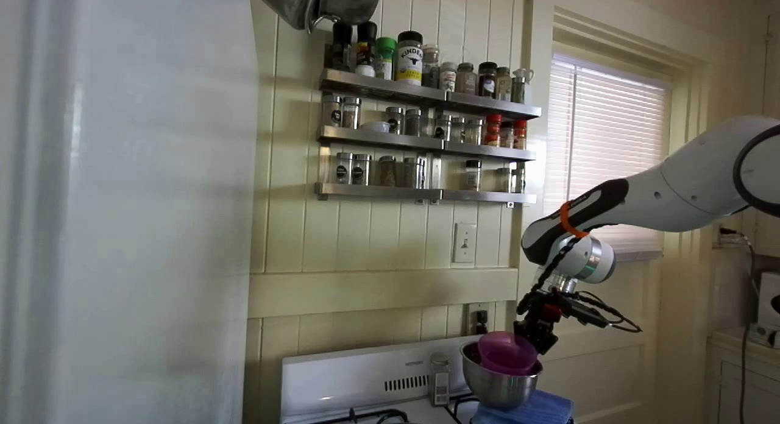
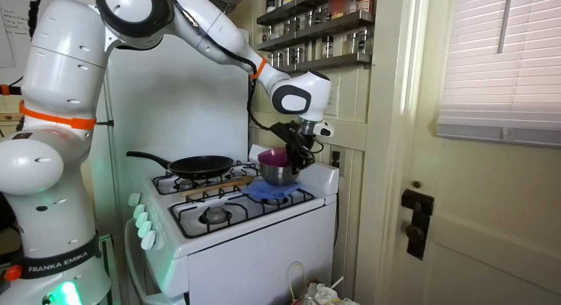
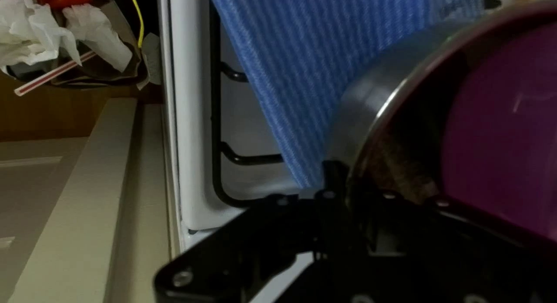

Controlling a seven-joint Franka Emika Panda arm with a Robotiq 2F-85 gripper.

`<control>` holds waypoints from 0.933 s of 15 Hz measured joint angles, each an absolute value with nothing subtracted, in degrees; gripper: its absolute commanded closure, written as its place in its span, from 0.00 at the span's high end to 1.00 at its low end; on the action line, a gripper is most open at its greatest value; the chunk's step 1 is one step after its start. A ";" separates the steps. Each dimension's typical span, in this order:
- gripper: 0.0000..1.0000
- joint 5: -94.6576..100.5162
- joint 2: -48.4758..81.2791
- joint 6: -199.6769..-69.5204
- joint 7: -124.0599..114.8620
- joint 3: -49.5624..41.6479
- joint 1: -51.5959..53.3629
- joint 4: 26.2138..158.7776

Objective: Put the purple bowl in the silver bowl then move the bowl to the right.

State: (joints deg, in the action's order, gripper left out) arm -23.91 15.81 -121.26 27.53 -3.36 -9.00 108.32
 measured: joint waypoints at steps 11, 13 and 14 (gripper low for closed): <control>0.80 -24.60 18.14 -121.86 22.99 -2.69 -9.02 104.47; 0.95 -24.45 18.07 -121.86 22.14 -2.73 -9.06 104.06; 0.99 -24.20 17.92 -121.86 21.52 -2.84 -9.09 103.99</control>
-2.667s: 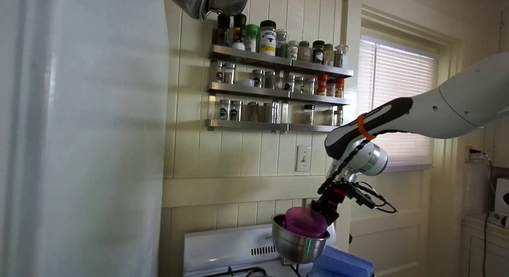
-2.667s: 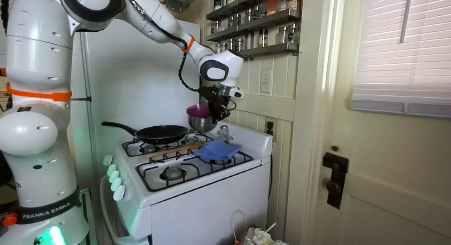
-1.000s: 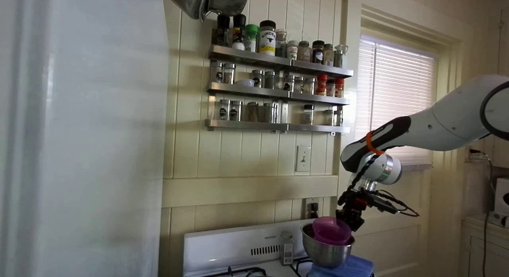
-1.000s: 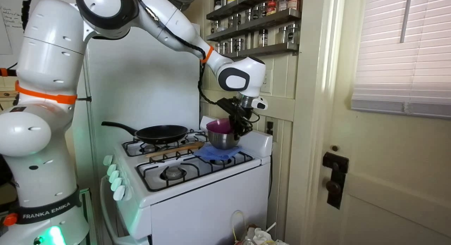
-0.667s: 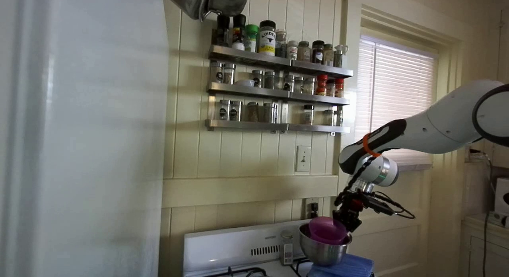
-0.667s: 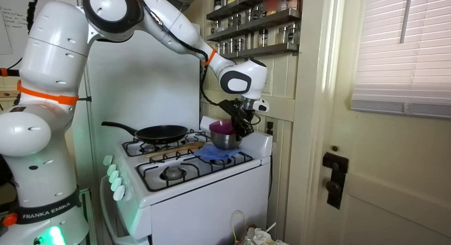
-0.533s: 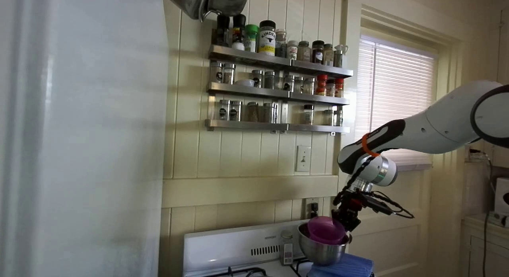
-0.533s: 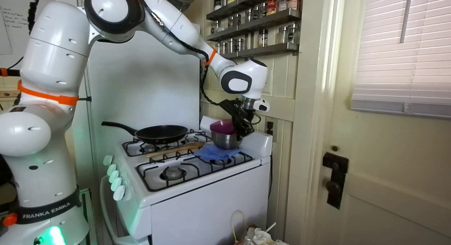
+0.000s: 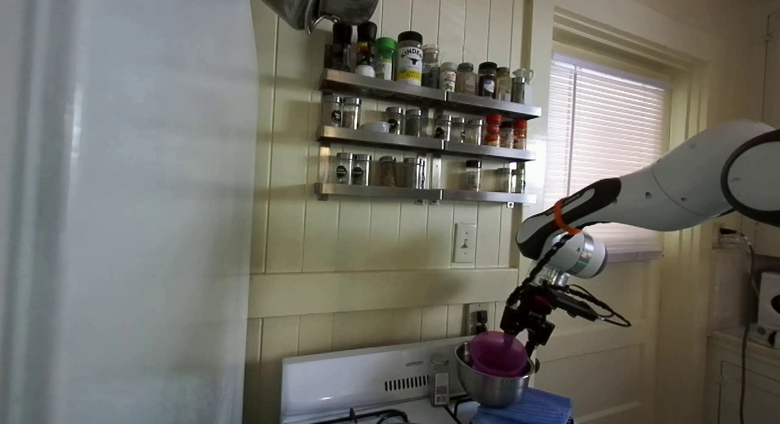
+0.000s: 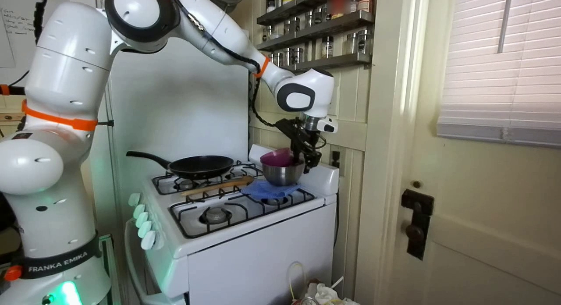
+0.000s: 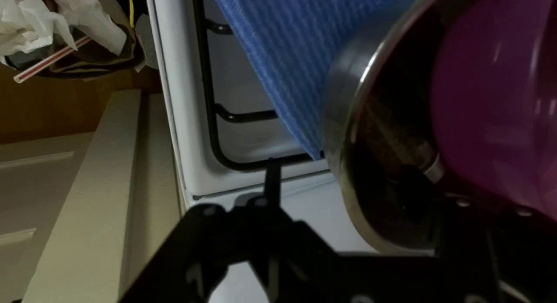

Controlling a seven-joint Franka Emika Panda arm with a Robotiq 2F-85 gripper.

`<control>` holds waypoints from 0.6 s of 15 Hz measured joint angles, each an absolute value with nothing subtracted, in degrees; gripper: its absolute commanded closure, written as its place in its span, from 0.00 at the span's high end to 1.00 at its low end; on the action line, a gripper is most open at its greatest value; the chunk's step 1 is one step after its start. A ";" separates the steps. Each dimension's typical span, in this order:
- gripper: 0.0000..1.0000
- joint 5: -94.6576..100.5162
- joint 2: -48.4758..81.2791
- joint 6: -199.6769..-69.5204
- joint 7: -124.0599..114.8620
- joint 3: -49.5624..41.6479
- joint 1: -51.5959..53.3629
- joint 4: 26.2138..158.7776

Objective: Put the purple bowl in the silver bowl then move the bowl to the right.

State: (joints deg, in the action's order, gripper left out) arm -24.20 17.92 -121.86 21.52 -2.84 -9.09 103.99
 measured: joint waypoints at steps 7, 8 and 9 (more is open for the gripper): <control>1.00 -24.70 12.31 -121.56 22.61 -3.54 -11.04 106.53; 1.00 -26.29 10.81 -120.61 25.44 -3.49 -11.63 107.56; 1.00 -28.40 9.26 -119.02 28.94 -3.50 -12.18 108.60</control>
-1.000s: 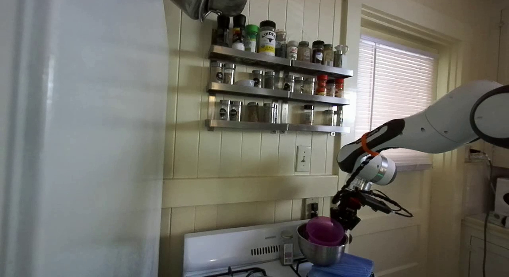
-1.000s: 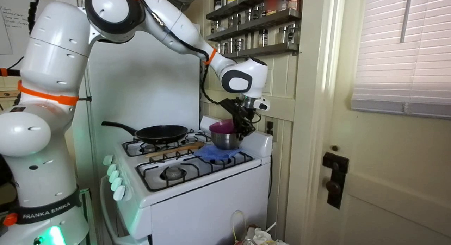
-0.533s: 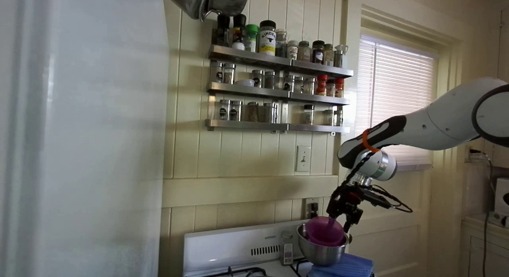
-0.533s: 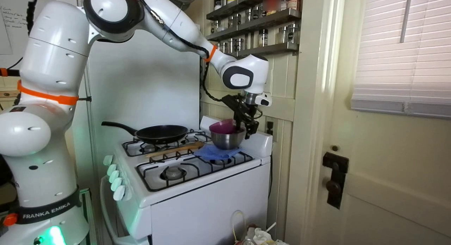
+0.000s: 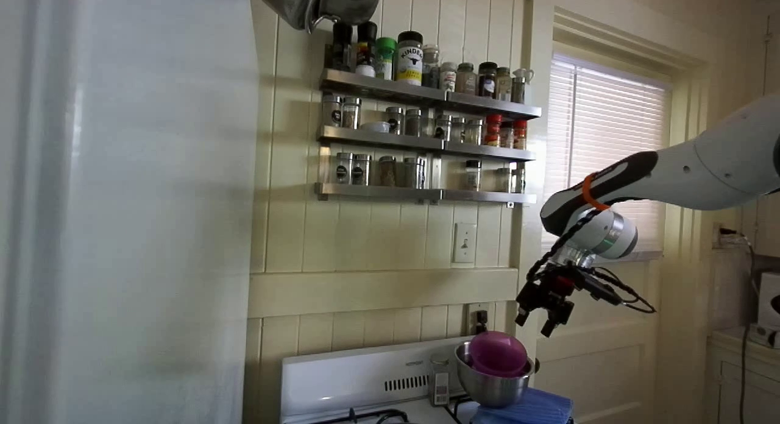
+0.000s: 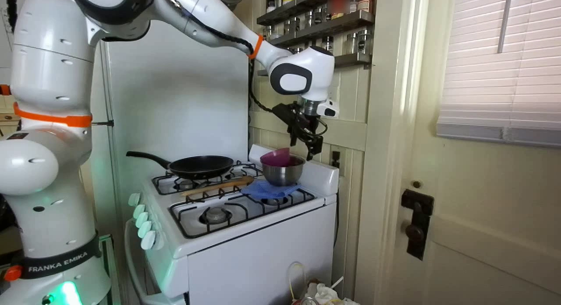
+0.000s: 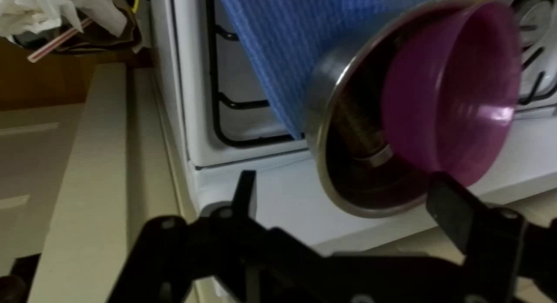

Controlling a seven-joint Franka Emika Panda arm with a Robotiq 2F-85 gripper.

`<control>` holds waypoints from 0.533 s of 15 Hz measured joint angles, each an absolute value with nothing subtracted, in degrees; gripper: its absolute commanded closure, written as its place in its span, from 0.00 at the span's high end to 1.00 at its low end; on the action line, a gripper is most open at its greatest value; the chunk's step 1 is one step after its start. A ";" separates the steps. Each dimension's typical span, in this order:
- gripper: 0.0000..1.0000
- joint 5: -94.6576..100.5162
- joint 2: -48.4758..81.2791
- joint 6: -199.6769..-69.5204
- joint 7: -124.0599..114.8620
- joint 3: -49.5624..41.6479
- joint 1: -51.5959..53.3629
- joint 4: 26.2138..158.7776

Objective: Put the purple bowl in the silver bowl then move the bowl to the right.

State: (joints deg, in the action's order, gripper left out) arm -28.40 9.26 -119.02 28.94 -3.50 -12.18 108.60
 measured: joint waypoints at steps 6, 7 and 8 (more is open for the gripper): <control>1.00 -38.57 -4.15 -108.07 47.13 -4.50 -12.27 119.65; 1.00 -40.27 -6.93 -106.66 48.76 -4.55 -11.42 122.09; 1.00 -42.17 -9.67 -105.50 49.47 -4.47 -10.12 124.57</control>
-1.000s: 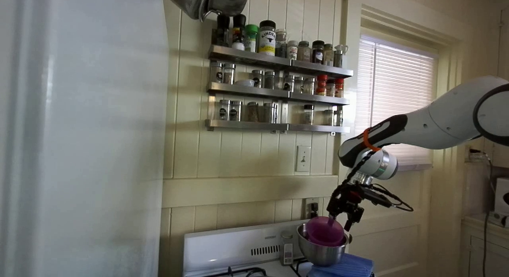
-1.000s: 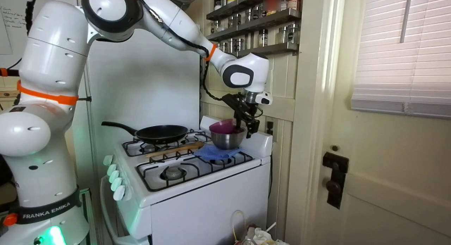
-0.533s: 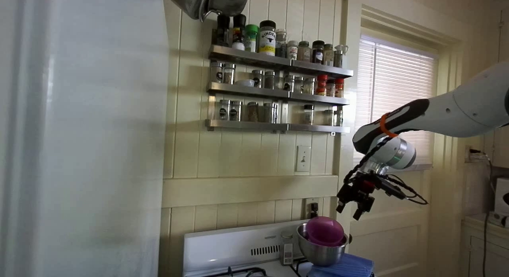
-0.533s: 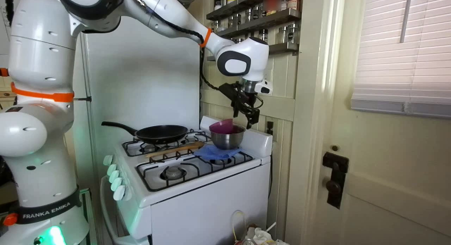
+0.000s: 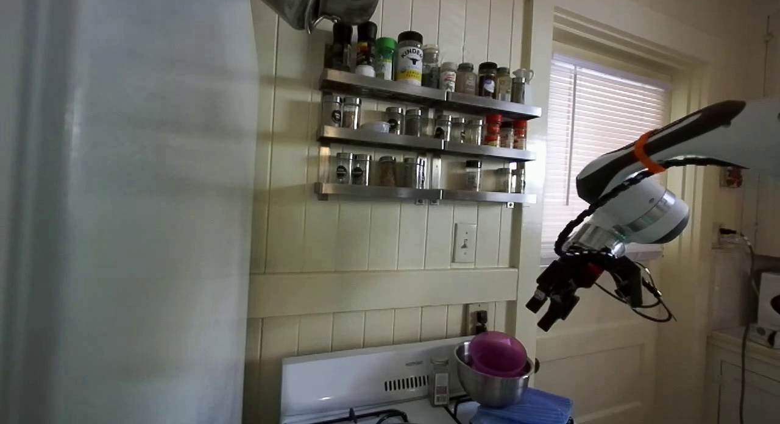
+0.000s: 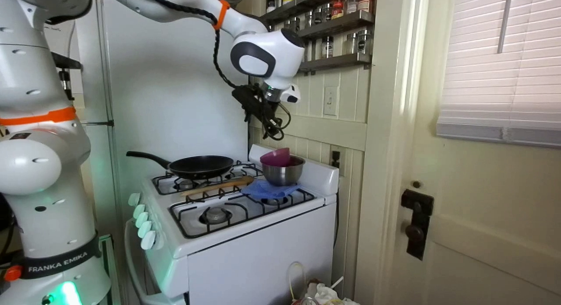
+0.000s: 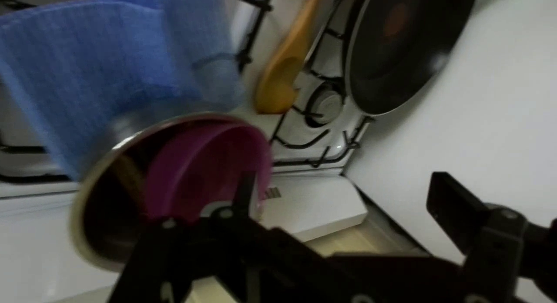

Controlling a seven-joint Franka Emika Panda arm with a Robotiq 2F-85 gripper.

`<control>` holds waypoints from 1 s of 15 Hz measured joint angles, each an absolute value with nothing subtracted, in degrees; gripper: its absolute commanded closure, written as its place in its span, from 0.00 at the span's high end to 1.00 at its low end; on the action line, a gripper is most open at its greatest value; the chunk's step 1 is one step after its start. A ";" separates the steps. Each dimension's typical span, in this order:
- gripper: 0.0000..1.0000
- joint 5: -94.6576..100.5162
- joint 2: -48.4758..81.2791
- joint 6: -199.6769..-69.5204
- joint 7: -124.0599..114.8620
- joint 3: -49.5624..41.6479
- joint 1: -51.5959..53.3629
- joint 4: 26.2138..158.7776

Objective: Put the purple bowl in the silver bowl then move the bowl to the right.

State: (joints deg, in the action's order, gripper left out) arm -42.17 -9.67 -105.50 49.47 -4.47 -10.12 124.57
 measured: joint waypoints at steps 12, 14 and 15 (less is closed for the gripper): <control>1.00 -48.33 -22.59 -129.68 24.28 15.15 8.04 140.44; 1.00 -44.50 -21.48 -134.97 18.02 17.71 9.71 141.57; 1.00 -43.04 -20.66 -136.48 15.64 18.21 10.42 141.99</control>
State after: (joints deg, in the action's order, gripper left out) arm -43.04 -20.66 -136.48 15.64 18.21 10.42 141.99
